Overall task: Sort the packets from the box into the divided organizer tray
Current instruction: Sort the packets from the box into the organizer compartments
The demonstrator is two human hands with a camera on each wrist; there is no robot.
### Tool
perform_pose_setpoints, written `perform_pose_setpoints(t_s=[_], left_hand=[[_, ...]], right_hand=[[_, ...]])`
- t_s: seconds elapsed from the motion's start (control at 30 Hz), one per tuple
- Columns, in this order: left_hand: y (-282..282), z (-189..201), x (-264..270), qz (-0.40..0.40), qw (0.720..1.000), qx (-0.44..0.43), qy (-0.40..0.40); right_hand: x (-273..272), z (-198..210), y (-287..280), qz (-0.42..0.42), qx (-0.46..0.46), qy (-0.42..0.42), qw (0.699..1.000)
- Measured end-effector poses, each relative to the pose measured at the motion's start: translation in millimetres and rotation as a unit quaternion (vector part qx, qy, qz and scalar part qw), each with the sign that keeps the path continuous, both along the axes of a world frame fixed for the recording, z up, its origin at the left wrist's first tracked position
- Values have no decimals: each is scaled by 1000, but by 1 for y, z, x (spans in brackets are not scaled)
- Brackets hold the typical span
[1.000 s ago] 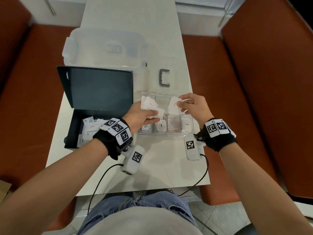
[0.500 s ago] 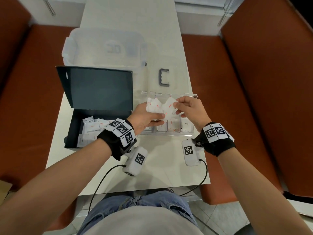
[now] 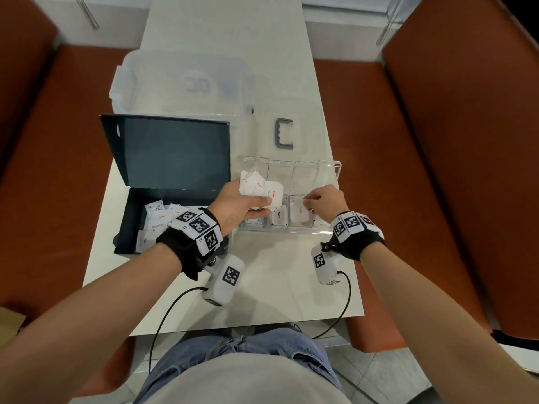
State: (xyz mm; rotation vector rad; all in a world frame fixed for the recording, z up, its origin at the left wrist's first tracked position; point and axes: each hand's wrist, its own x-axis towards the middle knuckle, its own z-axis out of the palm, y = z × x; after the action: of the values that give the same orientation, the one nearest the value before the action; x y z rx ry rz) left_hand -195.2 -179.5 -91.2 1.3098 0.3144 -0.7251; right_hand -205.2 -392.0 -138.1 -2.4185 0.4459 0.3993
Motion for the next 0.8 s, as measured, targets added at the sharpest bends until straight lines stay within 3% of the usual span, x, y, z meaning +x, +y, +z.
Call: perform_pose_setpoints(t_s=[0.33, 0.43, 0.57, 0.8], left_hand=[[5, -6, -4, 11, 1000, -7, 12], [6, -7, -4, 11, 1000, -5, 14], [6, -7, -4, 18, 1000, -5, 18], [5, -6, -4, 18, 1000, -2, 19]], right_hand=[[-2, -10, 16, -13, -98, -32, 995], [-4, -7, 14, 64, -149, -6, 987], [-7, -6, 13, 179, -240, 30, 954], [-6, -9, 18, 200, -271, 22, 941]])
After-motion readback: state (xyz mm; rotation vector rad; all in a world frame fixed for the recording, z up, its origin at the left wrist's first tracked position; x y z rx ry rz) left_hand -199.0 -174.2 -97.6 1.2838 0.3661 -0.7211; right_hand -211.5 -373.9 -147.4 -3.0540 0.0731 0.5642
